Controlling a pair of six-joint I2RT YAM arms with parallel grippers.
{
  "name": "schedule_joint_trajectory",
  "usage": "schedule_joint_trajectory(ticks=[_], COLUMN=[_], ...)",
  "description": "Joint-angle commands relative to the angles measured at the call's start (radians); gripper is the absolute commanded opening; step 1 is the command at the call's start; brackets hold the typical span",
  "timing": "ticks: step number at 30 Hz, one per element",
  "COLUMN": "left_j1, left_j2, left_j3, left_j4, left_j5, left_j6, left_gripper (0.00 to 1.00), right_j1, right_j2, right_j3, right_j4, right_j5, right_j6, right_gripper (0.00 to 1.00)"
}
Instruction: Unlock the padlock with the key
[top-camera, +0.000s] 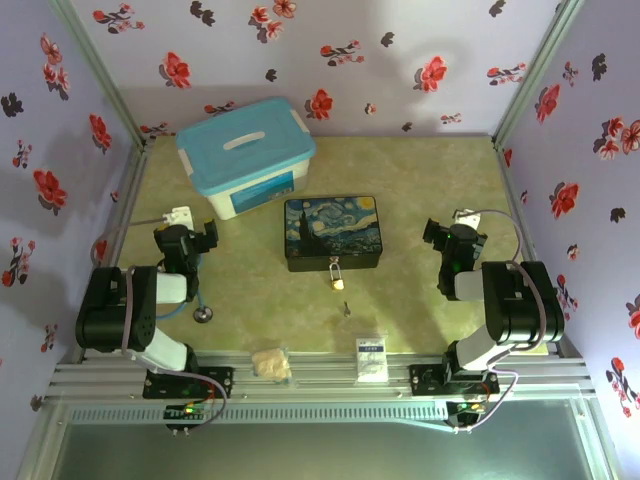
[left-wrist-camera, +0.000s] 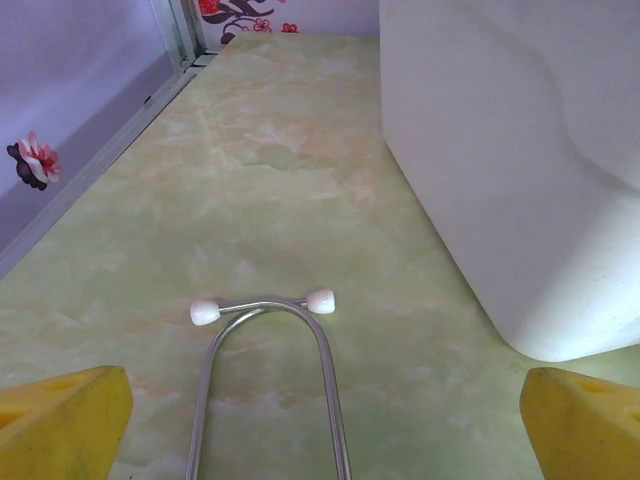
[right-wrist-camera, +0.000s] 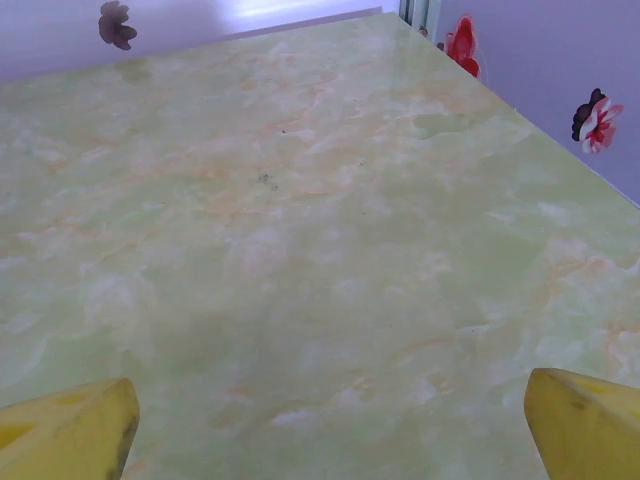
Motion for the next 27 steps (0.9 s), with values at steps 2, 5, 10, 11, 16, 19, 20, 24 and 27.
schedule_joint_trajectory(ticks=[2, 5, 10, 11, 16, 19, 20, 24, 27], left_j1=[0.007, 0.006, 0.006, 0.007, 0.009, 0.01, 0.01, 0.01, 0.009], left_j2=[0.01, 0.012, 0.011, 0.011, 0.011, 0.012, 0.011, 0.011, 0.012], left_j3=[0.018, 0.018, 0.018, 0.018, 0.017, 0.017, 0.018, 0.017, 0.017], left_j4=[0.028, 0.028, 0.028, 0.028, 0.03, 0.029, 0.029, 0.03, 0.031], left_j5=[-0.002, -0.002, -0.001, -0.002, -0.001, -0.001, -0.001, -0.001, -0.001], left_j6=[0.029, 0.029, 0.027, 0.024, 0.021, 0.021, 0.021, 0.021, 0.021], left_gripper=[1.0, 1.0, 1.0, 1.0, 1.0, 1.0, 1.0, 1.0, 1.0], right_j1=[0.006, 0.006, 0.006, 0.006, 0.006, 0.006, 0.006, 0.006, 0.006], right_j2=[0.01, 0.01, 0.01, 0.01, 0.01, 0.011, 0.012, 0.01, 0.01], right_j3=[0.022, 0.021, 0.02, 0.021, 0.02, 0.024, 0.023, 0.023, 0.02], right_j4=[0.04, 0.04, 0.04, 0.04, 0.04, 0.036, 0.036, 0.039, 0.04], right_j5=[0.021, 0.021, 0.02, 0.02, 0.021, 0.02, 0.02, 0.019, 0.02], right_j6=[-0.02, -0.02, -0.019, -0.019, -0.019, -0.019, -0.019, -0.019, -0.019], right_gripper=[0.99, 0.99, 0.99, 0.99, 0.99, 0.99, 0.99, 0.99, 0.99])
